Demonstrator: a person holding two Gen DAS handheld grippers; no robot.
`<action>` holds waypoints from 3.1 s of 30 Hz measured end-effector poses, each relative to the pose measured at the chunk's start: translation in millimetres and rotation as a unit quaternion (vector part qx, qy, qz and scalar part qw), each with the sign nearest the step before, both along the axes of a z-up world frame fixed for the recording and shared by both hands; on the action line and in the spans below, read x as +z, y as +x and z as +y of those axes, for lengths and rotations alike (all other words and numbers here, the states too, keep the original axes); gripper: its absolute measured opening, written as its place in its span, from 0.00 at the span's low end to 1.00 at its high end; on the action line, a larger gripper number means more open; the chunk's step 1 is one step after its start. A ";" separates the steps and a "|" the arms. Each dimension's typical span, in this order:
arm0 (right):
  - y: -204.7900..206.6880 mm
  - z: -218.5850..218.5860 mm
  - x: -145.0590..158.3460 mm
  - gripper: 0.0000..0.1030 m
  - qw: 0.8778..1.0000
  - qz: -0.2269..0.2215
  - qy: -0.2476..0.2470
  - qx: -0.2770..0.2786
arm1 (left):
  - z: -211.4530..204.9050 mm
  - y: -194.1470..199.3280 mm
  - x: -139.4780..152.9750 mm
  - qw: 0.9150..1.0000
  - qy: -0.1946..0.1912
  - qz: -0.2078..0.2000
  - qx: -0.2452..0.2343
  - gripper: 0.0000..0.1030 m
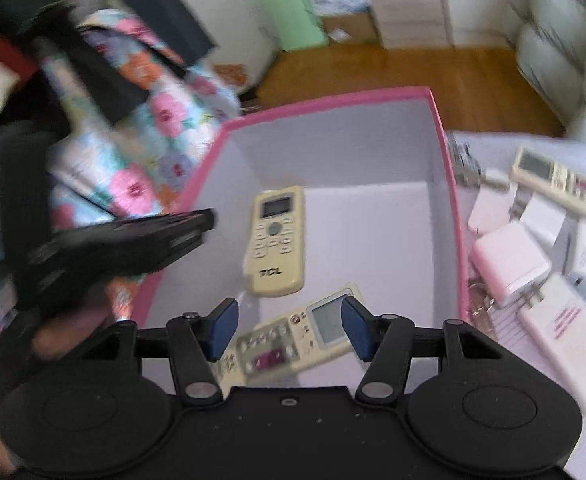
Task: Organize rigid objects
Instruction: 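Drop the white remote into the pink box and open the right gripper, then move the right gripper to the white remote with a red label, then grasp the red-labelled white remote with the right gripper and lift it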
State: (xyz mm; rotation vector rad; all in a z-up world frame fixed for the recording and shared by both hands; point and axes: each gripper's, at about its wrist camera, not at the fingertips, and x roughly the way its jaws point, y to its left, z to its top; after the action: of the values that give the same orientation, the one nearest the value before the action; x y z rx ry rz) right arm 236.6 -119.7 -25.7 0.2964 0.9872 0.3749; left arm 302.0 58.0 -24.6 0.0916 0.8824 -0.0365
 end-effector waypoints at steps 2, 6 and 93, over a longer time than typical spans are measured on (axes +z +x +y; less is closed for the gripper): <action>-22.1 -14.1 17.7 0.61 0.998 -0.053 -0.020 0.000 | -0.8 -0.1 -0.1 1.000 -0.001 0.000 0.000 0.05; -60.5 -58.6 35.3 0.61 0.982 -0.147 -0.103 -0.055 | -1.8 -0.6 0.2 1.000 0.006 -0.002 0.001 0.05; 3.8 -45.9 75.1 0.59 0.971 -0.225 -0.047 0.069 | 2.6 -11.9 4.0 0.997 -0.020 -0.028 0.066 0.05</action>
State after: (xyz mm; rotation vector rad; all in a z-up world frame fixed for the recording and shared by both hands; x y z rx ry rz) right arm 240.4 -165.6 49.4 0.0495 0.5769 0.4954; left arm 290.1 60.7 -20.7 -0.0027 0.8303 0.0712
